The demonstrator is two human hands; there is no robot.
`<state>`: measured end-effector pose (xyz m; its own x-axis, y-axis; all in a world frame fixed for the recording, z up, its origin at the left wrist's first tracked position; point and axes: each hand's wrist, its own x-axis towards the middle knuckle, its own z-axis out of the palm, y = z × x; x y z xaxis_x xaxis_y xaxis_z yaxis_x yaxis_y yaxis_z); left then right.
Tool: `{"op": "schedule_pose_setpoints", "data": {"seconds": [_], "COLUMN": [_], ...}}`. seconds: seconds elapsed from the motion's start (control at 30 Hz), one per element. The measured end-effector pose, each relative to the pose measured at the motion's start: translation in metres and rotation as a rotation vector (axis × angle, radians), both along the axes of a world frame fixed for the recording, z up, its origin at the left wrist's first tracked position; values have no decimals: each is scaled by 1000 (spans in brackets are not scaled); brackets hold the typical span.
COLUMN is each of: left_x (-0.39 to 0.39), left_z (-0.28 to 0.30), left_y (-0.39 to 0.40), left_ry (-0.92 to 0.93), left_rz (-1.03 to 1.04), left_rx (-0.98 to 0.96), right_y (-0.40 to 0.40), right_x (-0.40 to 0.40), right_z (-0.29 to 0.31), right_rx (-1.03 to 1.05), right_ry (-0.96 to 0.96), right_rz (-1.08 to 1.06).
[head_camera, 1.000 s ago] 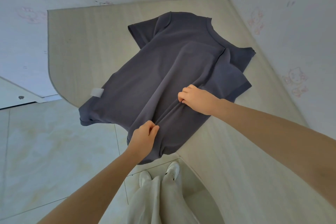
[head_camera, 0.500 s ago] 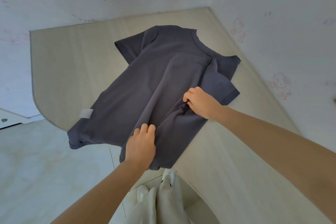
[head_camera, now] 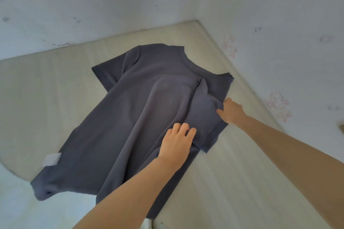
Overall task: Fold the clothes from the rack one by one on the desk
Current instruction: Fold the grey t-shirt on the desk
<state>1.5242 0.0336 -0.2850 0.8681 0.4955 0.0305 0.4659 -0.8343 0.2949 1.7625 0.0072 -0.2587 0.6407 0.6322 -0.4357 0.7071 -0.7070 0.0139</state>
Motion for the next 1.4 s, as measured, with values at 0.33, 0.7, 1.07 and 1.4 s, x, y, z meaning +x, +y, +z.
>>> {"op": "schedule_pose_setpoints", "data": {"seconds": [0.33,0.7,1.07,1.4], "left_x": [21,-57,-76,-66], "left_z": [-7,15,-2,-16], "left_y": [35,143,268,313], "left_ry": [-168,-226,-141,-144], "left_rz": [76,805,1045,1045], "left_rx": [-348,-557,-348,-368], "right_y": [49,171,288,365], "right_x": [15,-20,-21,-22], "right_z": [27,47,33,-1], "right_rx": [230,481,393,302], "right_ry": [586,993,642,321], "right_rz": [-399,-523,-198,350]}}
